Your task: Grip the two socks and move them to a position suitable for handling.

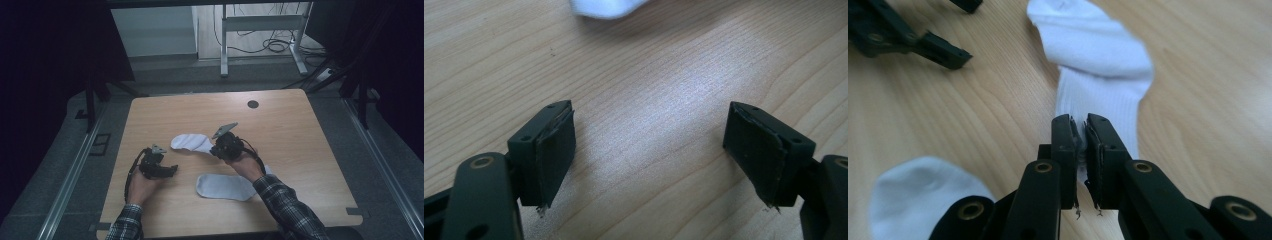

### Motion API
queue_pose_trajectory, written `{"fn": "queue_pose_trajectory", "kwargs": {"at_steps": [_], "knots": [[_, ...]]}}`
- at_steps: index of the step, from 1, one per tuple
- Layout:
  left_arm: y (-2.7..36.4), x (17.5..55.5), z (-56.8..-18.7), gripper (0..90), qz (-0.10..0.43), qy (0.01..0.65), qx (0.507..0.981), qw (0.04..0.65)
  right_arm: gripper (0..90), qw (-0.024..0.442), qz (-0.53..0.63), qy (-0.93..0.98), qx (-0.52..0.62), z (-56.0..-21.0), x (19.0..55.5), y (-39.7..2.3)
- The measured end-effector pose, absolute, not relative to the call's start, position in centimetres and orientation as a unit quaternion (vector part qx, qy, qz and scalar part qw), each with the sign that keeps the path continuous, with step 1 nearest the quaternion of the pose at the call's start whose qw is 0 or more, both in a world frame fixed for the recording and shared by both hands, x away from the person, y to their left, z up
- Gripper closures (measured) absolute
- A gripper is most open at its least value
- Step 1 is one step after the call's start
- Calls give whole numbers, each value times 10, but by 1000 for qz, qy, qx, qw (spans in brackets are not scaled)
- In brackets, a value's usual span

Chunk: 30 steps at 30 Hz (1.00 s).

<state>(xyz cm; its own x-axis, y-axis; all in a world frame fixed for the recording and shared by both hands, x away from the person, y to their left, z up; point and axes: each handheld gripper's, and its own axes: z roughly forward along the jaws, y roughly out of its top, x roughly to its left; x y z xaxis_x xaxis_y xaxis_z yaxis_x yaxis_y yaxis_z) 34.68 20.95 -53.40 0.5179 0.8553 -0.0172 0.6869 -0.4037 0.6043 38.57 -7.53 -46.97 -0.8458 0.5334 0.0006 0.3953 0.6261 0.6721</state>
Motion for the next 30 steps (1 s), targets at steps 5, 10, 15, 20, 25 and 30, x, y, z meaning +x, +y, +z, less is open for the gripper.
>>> {"fn": "queue_pose_trajectory", "kwargs": {"at_steps": [5, 10, 15, 20, 25, 30], "knots": [[209, 347, -534, 214, 151, 467, 825, 280, 816, 114, 348, 896, 250, -448, 377, -99], [209, 347, -533, 214, 150, 469, 824, 279, 804, 125, 334, 900, 252, -441, 369, -135], [208, 347, -531, 214, 151, 472, 820, 287, 774, 122, 318, 900, 274, -455, 372, -162], [206, 351, -523, 222, 156, 467, 818, 298, 659, 104, 309, 893, 311, -476, 376, -192], [192, 361, -514, 231, 166, 455, 815, 319, 549, 99, 328, 872, 350, -484, 374, -211], [183, 361, -513, 230, 173, 441, 821, 320, 474, 89, 326, 872, 355, -497, 373, -204]]}}
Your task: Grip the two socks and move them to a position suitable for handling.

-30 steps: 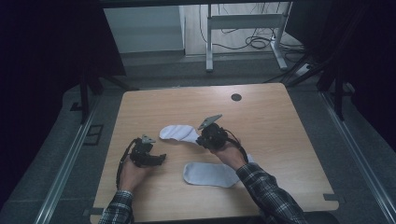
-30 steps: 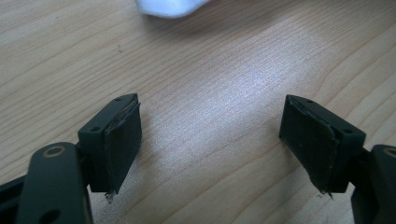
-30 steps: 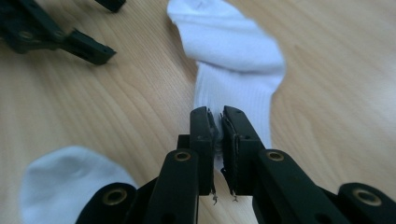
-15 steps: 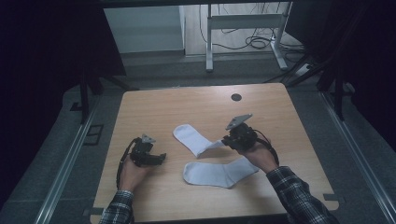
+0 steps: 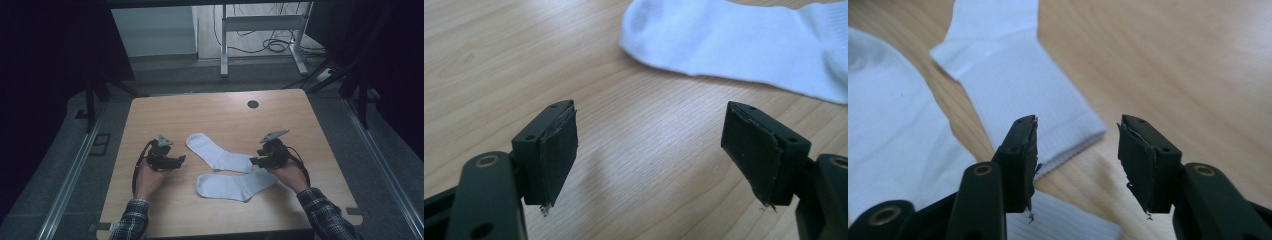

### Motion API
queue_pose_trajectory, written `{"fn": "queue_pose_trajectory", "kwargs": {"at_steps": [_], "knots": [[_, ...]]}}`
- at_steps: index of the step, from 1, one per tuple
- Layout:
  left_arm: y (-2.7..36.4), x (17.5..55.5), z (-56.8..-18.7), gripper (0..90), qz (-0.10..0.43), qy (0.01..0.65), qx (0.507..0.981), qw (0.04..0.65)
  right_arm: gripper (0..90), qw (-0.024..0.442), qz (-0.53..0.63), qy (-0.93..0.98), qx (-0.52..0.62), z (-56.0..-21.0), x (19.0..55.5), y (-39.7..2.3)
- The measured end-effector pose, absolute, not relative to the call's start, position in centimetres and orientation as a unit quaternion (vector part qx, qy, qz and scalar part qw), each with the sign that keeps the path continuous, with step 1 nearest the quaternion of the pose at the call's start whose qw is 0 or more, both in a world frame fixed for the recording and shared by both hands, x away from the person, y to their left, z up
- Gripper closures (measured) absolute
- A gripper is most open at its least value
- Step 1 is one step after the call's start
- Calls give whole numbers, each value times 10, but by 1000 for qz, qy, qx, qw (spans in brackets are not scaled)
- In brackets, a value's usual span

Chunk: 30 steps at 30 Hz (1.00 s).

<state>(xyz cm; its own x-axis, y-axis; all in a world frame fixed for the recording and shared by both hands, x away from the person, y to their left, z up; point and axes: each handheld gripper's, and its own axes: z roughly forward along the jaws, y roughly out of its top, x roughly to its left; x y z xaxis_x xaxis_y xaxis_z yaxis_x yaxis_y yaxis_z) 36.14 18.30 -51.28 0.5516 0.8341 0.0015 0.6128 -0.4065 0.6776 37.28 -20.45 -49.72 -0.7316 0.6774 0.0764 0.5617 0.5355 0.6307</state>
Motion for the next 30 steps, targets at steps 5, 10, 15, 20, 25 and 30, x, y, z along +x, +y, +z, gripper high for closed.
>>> {"fn": "queue_pose_trajectory", "kwargs": {"at_steps": [5, 10, 15, 20, 25, 30], "knots": [[183, 361, -514, 230, 172, 442, 820, 320, 420, 101, 295, 884, 349, -513, 372, -190], [181, 364, -514, 230, 168, 442, 820, 322, 442, 145, 269, 883, 357, -515, 383, -199], [177, 368, -512, 243, 170, 442, 818, 325, 444, 162, 273, 861, 397, -513, 394, -219], [170, 377, -510, 324, 172, 446, 812, 336, 474, 151, 310, 840, 419, -506, 397, -231], [159, 394, -512, 384, 179, 438, 815, 334, 520, 136, 320, 839, 418, -506, 397, -229], [145, 411, -519, 465, 196, 434, 818, 322, 569, 130, 321, 843, 412, -508, 396, -224]]}}
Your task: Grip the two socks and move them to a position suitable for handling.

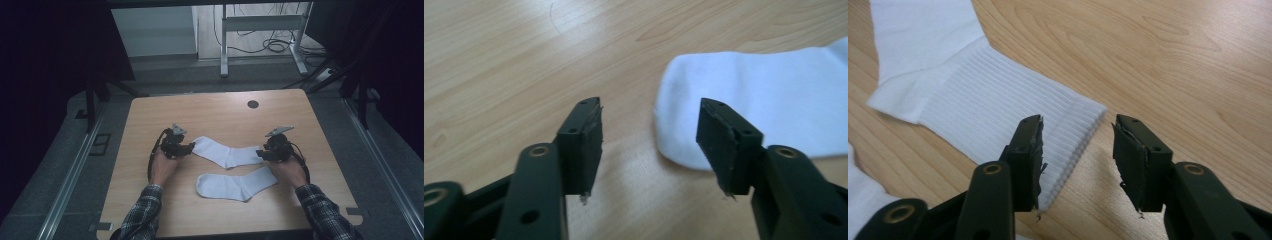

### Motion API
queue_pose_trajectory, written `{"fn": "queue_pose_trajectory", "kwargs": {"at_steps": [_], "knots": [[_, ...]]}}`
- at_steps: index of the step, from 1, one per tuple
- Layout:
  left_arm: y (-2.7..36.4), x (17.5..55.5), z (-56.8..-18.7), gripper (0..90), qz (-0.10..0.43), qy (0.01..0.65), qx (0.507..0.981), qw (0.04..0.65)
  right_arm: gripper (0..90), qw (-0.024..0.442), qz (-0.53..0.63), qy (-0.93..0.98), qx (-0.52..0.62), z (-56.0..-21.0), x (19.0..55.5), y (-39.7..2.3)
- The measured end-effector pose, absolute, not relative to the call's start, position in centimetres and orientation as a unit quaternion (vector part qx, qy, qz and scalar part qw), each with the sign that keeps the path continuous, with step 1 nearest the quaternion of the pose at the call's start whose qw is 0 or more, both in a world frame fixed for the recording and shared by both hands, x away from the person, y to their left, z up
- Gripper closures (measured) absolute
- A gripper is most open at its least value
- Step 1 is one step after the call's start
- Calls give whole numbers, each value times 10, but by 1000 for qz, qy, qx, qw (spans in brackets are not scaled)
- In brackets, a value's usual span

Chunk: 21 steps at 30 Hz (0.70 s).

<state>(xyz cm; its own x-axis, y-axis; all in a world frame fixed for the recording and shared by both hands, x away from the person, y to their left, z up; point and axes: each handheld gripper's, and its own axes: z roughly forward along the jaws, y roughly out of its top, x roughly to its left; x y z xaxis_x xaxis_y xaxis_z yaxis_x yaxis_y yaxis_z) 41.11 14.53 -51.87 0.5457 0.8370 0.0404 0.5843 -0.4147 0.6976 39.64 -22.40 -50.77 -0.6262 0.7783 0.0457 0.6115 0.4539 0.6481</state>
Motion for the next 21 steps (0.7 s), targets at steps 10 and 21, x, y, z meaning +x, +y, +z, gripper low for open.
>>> {"fn": "queue_pose_trajectory", "kwargs": {"at_steps": [10, 21], "knots": [[129, 417, -531, 543, 214, 432, 827, 290, 589, 119, 310, 846, 417, -517, 399, -222], [140, 421, -534, 807, 155, 454, 818, 317, 838, 115, 299, 860, 397, -520, 396, -214]]}}
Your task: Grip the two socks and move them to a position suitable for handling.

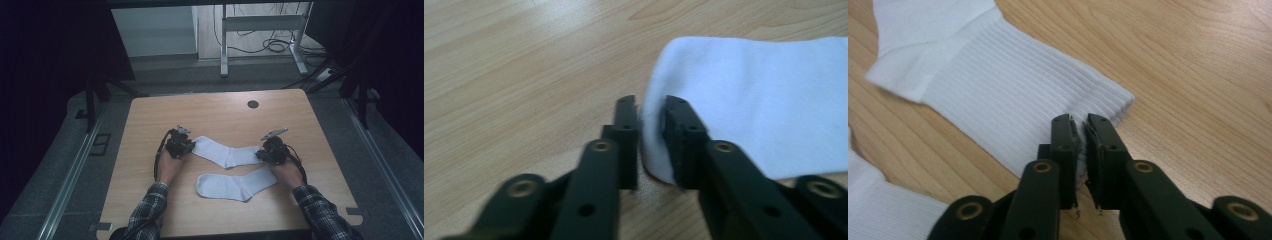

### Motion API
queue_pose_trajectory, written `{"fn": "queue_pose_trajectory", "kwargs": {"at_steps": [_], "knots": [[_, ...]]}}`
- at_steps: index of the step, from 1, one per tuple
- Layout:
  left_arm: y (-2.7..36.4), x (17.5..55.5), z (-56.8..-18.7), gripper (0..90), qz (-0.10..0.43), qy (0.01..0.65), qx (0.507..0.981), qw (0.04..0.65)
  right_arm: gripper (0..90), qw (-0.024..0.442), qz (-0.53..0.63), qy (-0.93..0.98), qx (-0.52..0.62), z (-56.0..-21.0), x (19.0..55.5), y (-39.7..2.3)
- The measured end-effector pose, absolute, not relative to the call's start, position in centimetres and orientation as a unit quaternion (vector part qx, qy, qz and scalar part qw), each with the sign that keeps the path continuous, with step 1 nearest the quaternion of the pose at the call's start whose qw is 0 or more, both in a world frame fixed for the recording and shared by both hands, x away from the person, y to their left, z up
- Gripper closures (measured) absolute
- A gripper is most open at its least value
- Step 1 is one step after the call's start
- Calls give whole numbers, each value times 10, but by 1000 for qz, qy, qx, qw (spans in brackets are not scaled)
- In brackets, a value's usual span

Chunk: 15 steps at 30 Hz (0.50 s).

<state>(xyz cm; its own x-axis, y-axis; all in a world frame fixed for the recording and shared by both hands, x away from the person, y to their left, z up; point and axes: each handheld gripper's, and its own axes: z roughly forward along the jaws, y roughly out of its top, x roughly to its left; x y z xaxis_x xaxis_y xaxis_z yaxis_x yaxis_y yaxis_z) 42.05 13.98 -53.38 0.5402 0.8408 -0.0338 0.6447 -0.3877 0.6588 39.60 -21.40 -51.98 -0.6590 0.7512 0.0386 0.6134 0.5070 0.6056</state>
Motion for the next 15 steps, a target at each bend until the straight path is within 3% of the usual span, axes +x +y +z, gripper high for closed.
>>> {"fn": "queue_pose_trajectory", "kwargs": {"at_steps": [1, 15], "knots": [[140, 420, -533, 847, 156, 452, 819, 315, 851, 119, 294, 863, 394, -519, 395, -213], [141, 396, -506, 857, 147, 453, 804, 356, 857, 141, 319, 854, 386, -500, 386, -224]]}}
